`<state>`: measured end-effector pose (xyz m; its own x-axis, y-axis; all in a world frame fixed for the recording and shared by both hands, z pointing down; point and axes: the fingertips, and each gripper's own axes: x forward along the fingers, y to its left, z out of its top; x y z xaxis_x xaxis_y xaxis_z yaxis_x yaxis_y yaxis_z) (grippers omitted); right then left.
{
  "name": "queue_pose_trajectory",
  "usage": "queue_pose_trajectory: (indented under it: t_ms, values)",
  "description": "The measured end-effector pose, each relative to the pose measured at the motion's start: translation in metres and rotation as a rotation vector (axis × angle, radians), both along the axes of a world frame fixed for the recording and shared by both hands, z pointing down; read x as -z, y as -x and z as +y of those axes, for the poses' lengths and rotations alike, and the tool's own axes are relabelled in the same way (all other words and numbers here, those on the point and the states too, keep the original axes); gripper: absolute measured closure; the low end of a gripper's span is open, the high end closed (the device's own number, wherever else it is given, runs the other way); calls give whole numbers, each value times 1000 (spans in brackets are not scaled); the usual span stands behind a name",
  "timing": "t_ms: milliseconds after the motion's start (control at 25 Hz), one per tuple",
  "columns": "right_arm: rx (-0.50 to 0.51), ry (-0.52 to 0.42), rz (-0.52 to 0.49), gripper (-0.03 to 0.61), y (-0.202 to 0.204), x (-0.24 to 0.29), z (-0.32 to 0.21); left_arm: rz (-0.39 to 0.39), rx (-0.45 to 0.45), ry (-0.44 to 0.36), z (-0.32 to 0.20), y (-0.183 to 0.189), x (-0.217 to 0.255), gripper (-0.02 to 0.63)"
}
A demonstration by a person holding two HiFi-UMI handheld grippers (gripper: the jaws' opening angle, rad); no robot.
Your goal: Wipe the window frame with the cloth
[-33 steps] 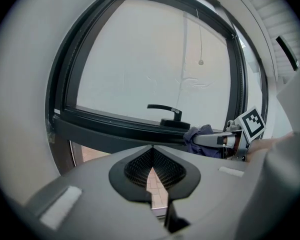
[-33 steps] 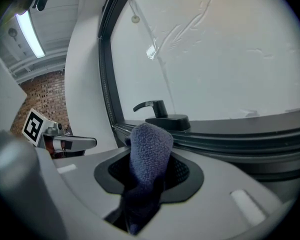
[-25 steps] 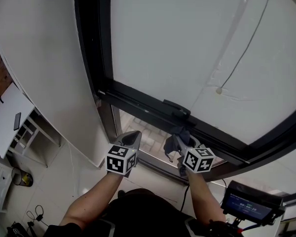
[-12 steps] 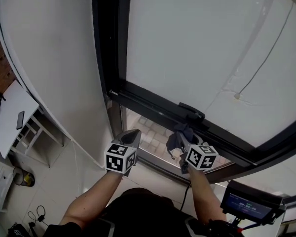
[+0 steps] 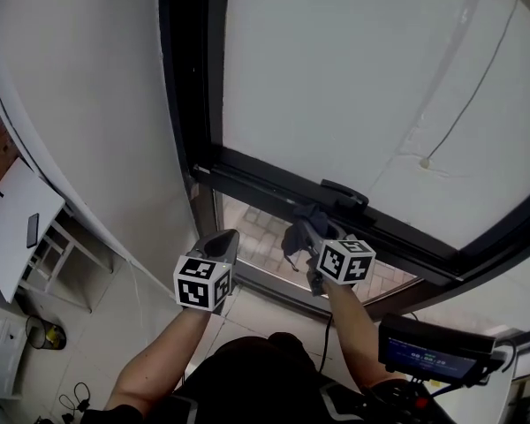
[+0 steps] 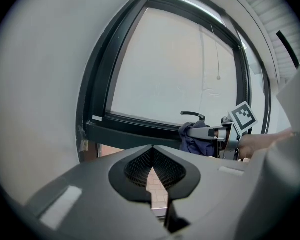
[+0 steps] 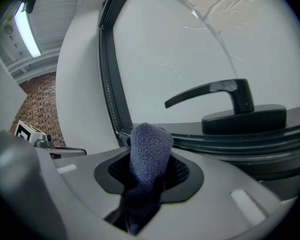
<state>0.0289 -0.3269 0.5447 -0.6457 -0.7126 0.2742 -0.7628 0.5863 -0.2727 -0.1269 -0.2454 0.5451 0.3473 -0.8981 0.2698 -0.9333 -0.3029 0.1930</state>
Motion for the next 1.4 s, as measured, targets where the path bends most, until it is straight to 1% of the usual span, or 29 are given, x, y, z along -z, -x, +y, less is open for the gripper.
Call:
queue_pose_trajectory:
  t_ms: [200, 400, 600, 760, 1080, 1400]
  values:
    - [26, 6, -2, 445, 19, -2, -6, -1, 27, -10, -5, 17, 3, 620]
    - [70, 9, 10, 445, 51, -1, -11, 12, 84, -3, -15, 43, 0, 620]
    - [70, 28, -27, 445, 73, 0, -16, 2, 117, 18, -21, 64, -1, 620]
    - [96, 22, -30, 445, 96, -2, -24, -7, 153, 17, -31, 84, -2, 620]
    - [157, 25, -25, 445, 140, -8, -36, -18, 197, 26, -39, 106, -9, 620]
    - [183, -1, -2, 445, 165, -1, -29, -21, 219, 21, -31, 117, -3, 620]
